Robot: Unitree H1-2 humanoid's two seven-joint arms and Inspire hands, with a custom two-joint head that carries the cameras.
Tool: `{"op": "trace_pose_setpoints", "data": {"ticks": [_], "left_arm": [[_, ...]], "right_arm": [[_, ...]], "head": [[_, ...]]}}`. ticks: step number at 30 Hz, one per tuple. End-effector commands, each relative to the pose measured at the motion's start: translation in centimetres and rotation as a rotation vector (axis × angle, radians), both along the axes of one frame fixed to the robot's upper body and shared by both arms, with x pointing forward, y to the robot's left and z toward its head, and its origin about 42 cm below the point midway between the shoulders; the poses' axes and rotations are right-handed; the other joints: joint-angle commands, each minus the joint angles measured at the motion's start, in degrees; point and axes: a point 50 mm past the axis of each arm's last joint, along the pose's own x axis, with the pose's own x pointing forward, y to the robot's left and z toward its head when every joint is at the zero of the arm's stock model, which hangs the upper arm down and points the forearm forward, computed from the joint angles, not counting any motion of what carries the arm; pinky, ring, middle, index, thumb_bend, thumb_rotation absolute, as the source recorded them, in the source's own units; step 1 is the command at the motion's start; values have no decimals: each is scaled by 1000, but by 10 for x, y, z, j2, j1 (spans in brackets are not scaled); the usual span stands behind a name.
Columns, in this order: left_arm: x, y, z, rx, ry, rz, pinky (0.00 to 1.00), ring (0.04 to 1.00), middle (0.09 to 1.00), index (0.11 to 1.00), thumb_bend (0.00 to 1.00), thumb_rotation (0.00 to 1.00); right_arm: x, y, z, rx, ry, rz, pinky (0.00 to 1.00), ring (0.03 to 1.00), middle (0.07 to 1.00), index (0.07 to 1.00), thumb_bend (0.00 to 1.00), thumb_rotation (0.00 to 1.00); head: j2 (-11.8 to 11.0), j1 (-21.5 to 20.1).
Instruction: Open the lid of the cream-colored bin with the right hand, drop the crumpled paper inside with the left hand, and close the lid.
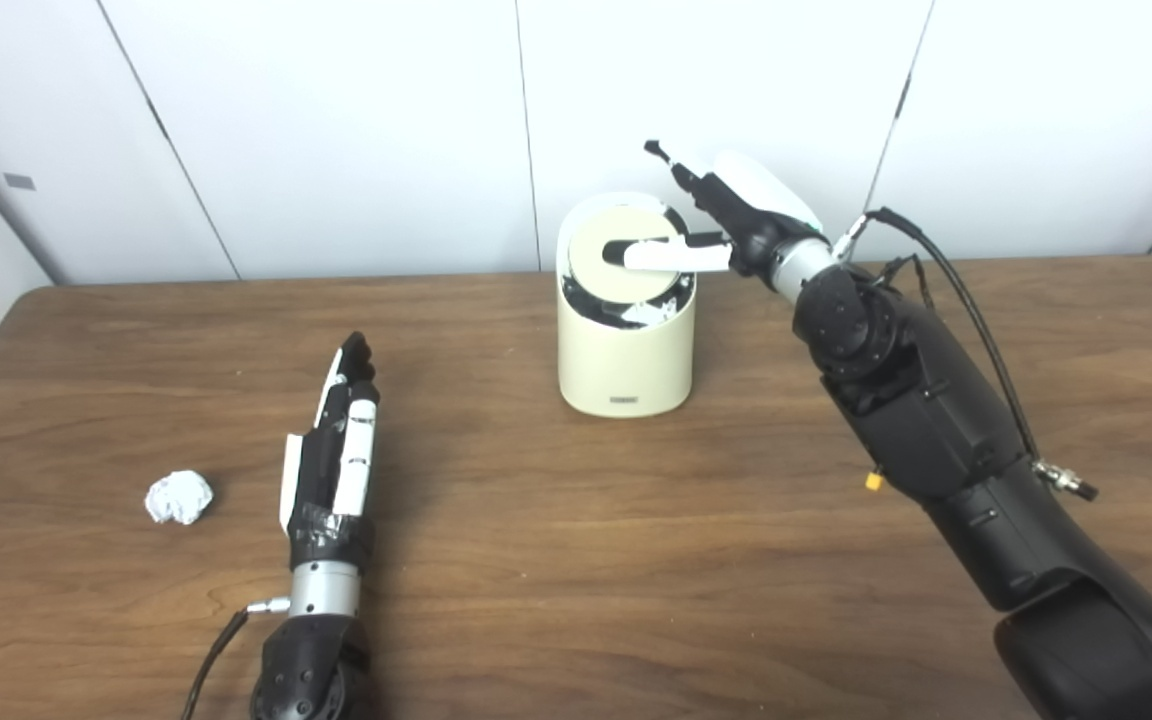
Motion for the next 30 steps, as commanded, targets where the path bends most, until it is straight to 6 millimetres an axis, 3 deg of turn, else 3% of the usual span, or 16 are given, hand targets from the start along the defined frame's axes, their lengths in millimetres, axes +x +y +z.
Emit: {"op": "trace_pose_setpoints", "data": {"ticks": [1, 13, 22, 30], "left_arm": [[-12, -6, -21, -29, 67, -2, 1000, 1000, 986, 985, 279, 764], [-12, -6, -22, -39, 66, 8, 1000, 1000, 982, 971, 253, 785], [-12, -7, -22, -24, 71, -4, 1000, 1000, 987, 981, 255, 741], [-9, -8, -23, -24, 67, -6, 1000, 1000, 985, 984, 254, 704]], "right_arm": [[7, -3, 40, 0, -132, 3, 850, 974, 990, 1000, 667, 693], [10, -17, 47, -50, -159, -11, 881, 969, 983, 1000, 664, 671], [10, -13, 55, -114, -173, 5, 878, 980, 982, 1000, 689, 645], [12, -7, 53, -126, -165, 7, 819, 964, 976, 1000, 696, 653]], "head": [[1, 1], [1, -3], [4, -4], [1, -3]]}}
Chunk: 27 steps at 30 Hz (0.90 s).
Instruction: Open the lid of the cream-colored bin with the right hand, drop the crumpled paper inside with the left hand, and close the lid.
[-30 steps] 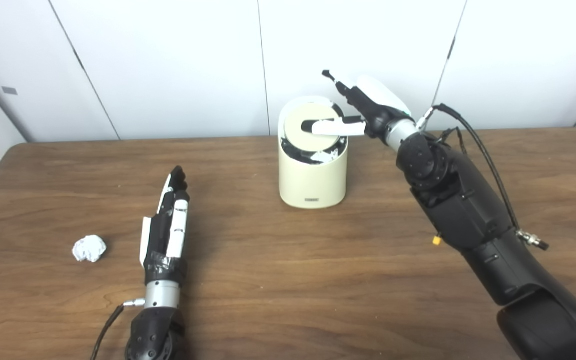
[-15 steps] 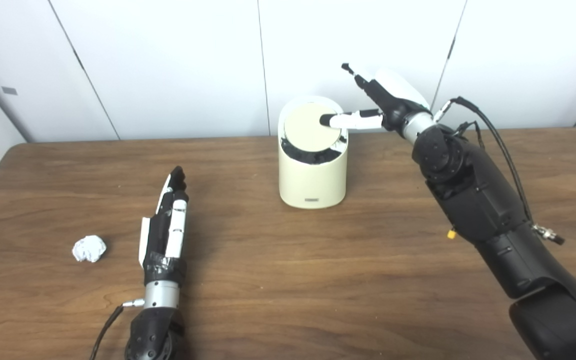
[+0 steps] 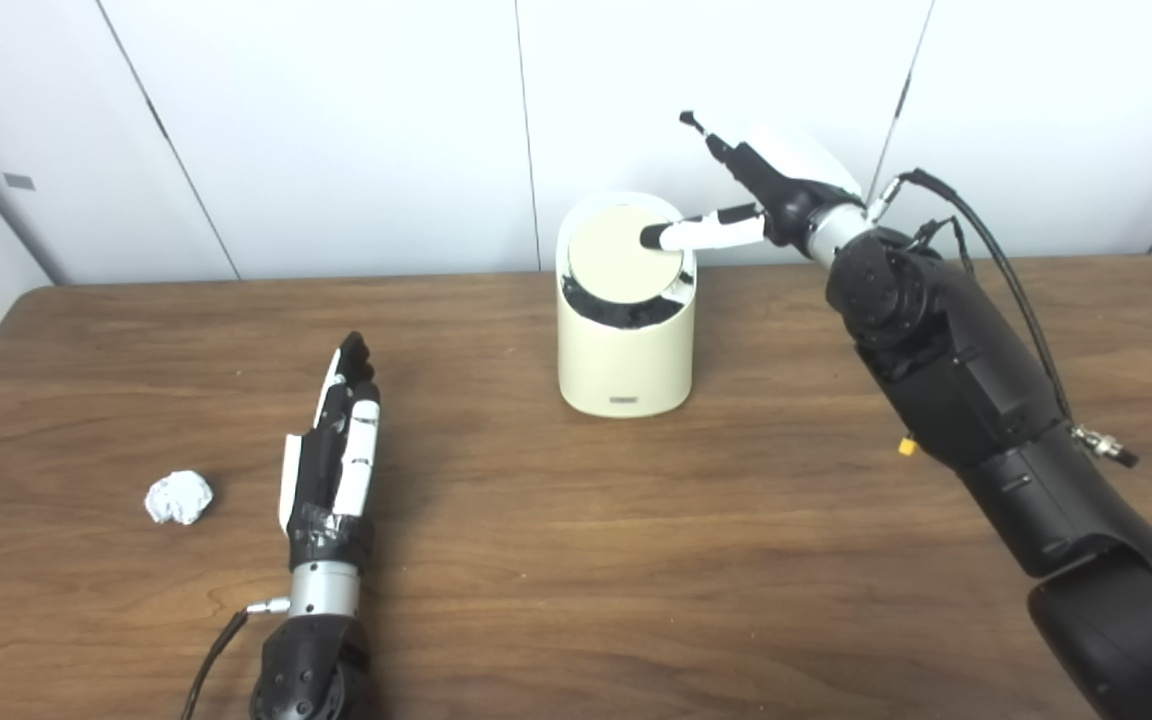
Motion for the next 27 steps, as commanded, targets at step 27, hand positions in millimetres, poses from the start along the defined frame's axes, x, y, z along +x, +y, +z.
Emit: {"op": "trace_pose_setpoints", "data": {"ticks": [27], "left_arm": [[-6, -13, -24, -11, 67, 6, 1000, 994, 968, 972, 325, 717]], "right_arm": [[8, 15, 28, -62, -70, 60, 955, 995, 976, 1000, 679, 582]], "head": [[5, 4]]}}
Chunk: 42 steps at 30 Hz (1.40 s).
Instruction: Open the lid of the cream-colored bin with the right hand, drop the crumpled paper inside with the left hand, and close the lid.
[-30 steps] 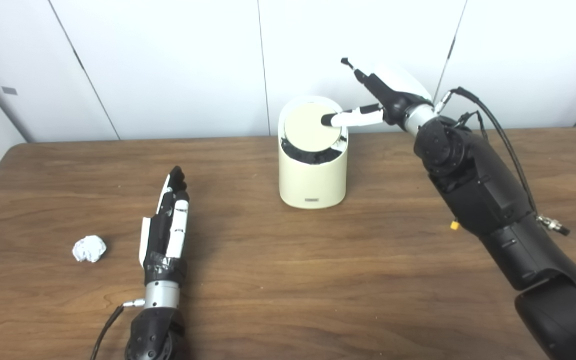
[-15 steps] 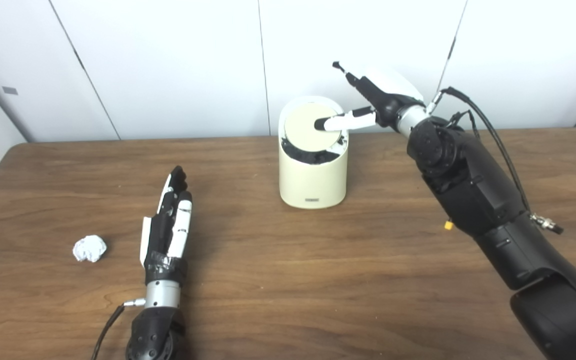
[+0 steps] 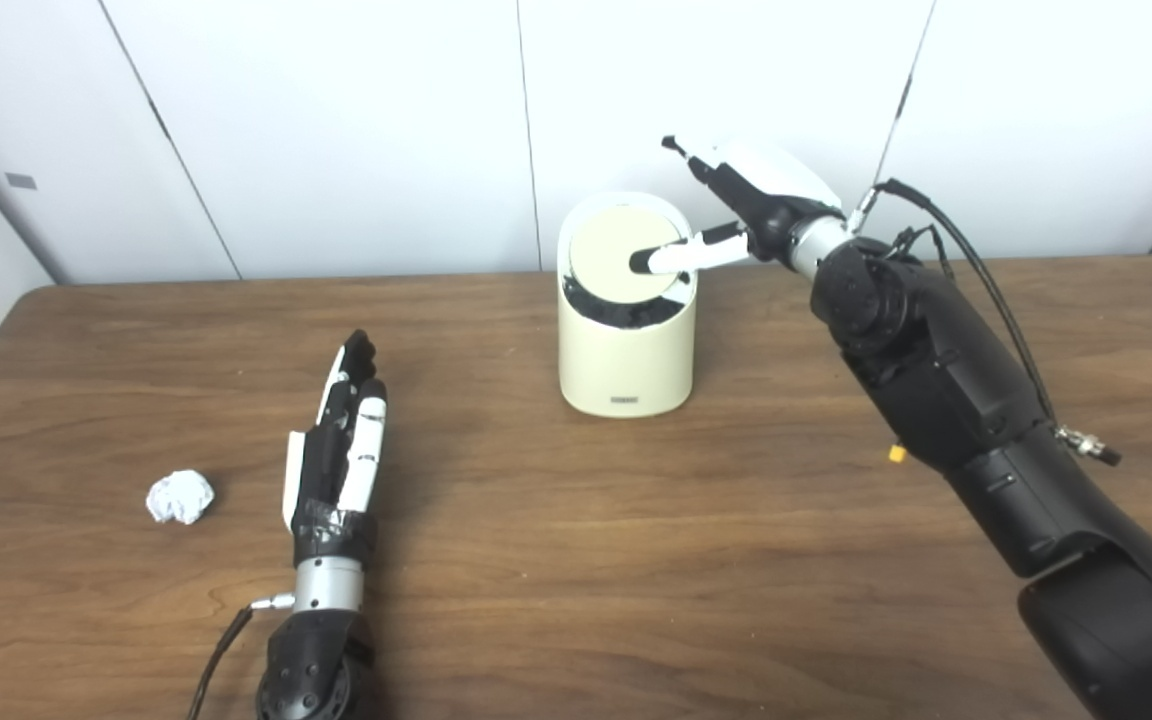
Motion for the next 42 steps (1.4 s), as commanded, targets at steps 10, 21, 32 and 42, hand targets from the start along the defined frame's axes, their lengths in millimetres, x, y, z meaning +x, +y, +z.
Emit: {"op": "trace_pose_setpoints", "data": {"ticks": [10, 21, 32, 42], "left_arm": [[-11, -10, -23, -19, 64, 3, 1000, 990, 966, 969, 330, 695], [-11, -10, -22, -10, 60, -4, 1000, 992, 968, 976, 353, 691], [-10, -10, -22, -5, 64, -4, 1000, 991, 963, 972, 352, 667], [-10, -10, -22, -1, 61, -4, 999, 982, 960, 971, 361, 657]], "right_arm": [[4, 11, 35, -43, -102, 55, 959, 999, 976, 1000, 704, 640], [1, 16, 32, -37, -85, 73, 932, 990, 969, 1000, 711, 680], [-4, 17, 36, -38, -93, 79, 930, 990, 971, 1000, 708, 695], [-2, 12, 34, -56, -81, 60, 955, 1000, 975, 1000, 703, 683]], "head": [[4, 0], [8, 0], [7, -1], [9, 0]]}}
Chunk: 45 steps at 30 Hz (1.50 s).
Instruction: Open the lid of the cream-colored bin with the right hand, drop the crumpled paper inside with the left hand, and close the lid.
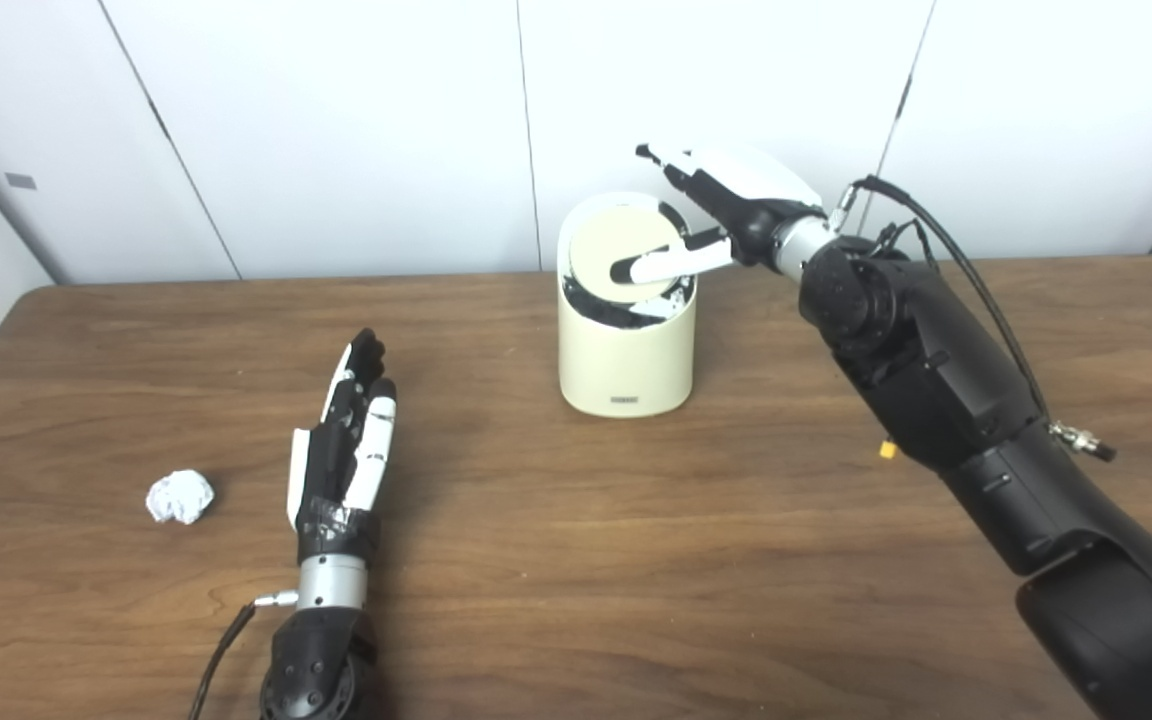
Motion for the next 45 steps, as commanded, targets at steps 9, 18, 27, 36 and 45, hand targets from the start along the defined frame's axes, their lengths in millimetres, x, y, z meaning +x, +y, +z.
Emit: {"op": "trace_pose_setpoints", "data": {"ticks": [9, 18, 27, 36, 45], "left_arm": [[-11, -10, -21, -25, 58, 0, 1000, 983, 959, 964, 326, 660], [-13, -10, -19, -7, 58, 5, 994, 980, 963, 962, 359, 695], [-14, -12, -18, -23, 51, 5, 997, 986, 968, 960, 356, 702], [-13, -14, -17, -17, 46, 13, 991, 984, 964, 953, 308, 728], [-14, -13, -17, -23, 55, 7, 997, 977, 957, 946, 335, 665]], "right_arm": [[10, -8, 20, 7, -62, -33, 966, 1000, 967, 1000, 677, 600], [9, -11, 9, -46, -91, -36, 964, 1000, 962, 999, 670, 562], [7, -9, 7, -94, -151, 8, 994, 1000, 956, 992, 716, 478], [5, -6, 7, -93, -147, 13, 995, 1000, 961, 995, 750, 401], [4, -12, 29, 161, -109, -24, 858, 953, 956, 984, 609, 654]], "head": [[1, 5], [5, 5], [8, 6], [9, 8], [7, 8]]}}
